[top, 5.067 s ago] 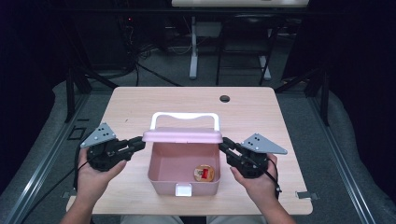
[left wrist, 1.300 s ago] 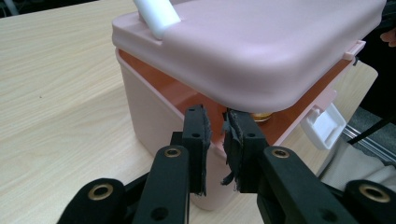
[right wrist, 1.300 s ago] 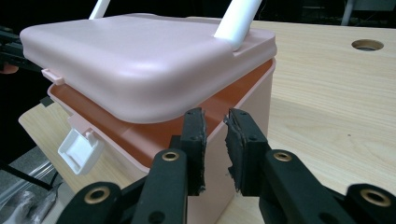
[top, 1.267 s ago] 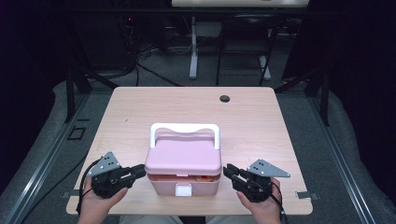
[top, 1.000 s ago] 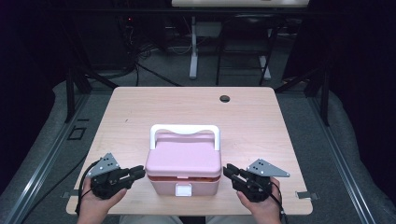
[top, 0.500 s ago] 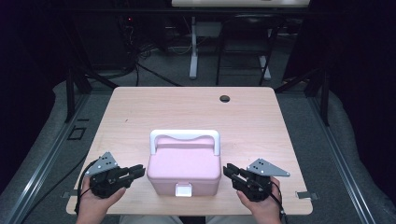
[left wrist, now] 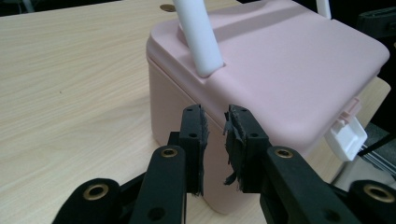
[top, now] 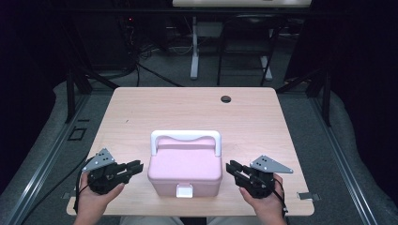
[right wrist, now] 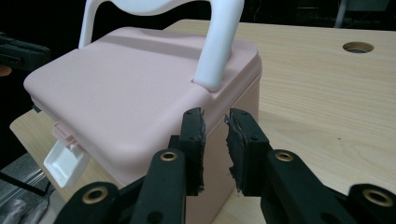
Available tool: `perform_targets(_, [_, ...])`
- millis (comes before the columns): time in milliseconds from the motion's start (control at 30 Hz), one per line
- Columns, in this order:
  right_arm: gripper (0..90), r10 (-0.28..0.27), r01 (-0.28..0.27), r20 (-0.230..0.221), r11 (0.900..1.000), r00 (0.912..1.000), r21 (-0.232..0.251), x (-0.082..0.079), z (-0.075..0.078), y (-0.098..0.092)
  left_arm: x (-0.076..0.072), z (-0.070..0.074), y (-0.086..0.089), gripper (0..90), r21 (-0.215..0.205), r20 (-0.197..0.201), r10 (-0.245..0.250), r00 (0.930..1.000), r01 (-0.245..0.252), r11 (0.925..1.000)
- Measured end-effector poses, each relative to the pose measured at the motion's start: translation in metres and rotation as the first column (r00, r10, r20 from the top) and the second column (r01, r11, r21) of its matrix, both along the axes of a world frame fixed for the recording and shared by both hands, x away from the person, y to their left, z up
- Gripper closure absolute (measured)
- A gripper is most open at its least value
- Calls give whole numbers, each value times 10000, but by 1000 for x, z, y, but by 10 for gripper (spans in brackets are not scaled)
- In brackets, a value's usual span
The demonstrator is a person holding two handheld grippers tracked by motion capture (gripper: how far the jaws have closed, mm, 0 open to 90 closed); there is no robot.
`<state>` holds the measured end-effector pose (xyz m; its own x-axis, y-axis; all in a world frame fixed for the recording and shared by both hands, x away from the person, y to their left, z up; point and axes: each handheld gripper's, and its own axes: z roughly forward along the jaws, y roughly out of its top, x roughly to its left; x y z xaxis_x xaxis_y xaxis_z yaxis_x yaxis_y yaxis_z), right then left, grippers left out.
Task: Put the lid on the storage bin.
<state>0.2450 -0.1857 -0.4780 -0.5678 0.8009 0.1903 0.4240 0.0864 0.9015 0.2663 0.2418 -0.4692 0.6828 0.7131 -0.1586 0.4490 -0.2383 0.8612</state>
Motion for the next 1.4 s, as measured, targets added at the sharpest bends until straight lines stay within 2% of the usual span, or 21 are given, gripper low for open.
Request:
perform_targets(300, [739, -211, 211, -48, 9997, 9998, 121, 13, 4, -5, 16, 6, 1, 702, -135, 198, 431, 9989, -428, 9990])
perform_targets(533, [712, -343, 342, 136, 9994, 9993, 74, 22, 10, -6, 29, 10, 3, 665, -307, 242, 719, 9971, -712, 9970])
perform_targets(633, [700, -408, 407, 213, 9992, 9989, 58, 25, 10, -7, 32, 10, 4, 649, -246, 248, 867, 9959, -861, 9960])
perform_targets(767, [684, -576, 575, 261, 9983, 9980, 38, 30, 8, -9, 35, 4, 6, 613, -302, 192, 1104, 9937, -1098, 9935])
perform_targets(1067, [645, -1117, 1118, 66, 9937, 9937, -106, 39, -9, -19, 42, -11, 17, 554, -344, -47, 1641, 9864, -1642, 9858])
perform_targets(1167, [627, -1203, 1203, 74, 9927, 9927, -39, 40, -14, -22, 43, -16, 20, 533, -238, 7, 1794, 9838, -1794, 9835])
perform_targets(1400, [581, -1365, 1365, 82, 9906, 9906, -125, 41, -26, -26, 43, -26, 24, 516, -239, -127, 1936, 9810, -1939, 9807])
